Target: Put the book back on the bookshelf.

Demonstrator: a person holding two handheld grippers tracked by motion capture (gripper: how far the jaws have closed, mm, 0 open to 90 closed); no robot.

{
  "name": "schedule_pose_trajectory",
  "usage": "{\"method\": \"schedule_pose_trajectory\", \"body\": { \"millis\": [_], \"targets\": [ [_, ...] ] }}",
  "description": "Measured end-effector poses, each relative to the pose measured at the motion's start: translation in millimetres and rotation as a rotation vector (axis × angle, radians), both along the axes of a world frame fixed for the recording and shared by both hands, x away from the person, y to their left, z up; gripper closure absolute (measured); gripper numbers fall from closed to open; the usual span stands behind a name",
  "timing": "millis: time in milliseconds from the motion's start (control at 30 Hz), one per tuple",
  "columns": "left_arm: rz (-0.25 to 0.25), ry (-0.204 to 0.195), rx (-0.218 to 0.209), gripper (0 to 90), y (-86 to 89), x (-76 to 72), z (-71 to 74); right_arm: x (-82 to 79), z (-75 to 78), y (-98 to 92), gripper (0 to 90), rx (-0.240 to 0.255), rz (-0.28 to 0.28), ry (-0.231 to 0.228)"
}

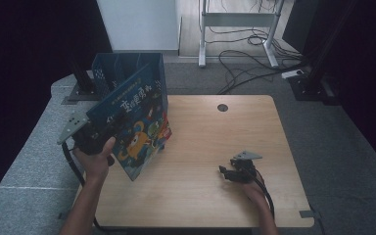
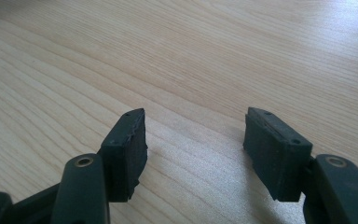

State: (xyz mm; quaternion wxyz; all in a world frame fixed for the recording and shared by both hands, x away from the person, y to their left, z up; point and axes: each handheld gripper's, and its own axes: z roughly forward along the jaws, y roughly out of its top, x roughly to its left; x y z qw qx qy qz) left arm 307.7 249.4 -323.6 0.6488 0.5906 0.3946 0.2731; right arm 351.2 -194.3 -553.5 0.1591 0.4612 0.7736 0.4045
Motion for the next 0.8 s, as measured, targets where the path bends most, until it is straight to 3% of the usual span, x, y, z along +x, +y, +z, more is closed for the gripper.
{"method": "schedule_pose_trajectory", "body": {
  "millis": [800],
  "targets": [
    [0.051,-0.003,-0.012,82.0,22.9,-1.0,1.7,-0.3,0.2,0.0,37.9,0.000,-0.002,0.002]
  ]
}}
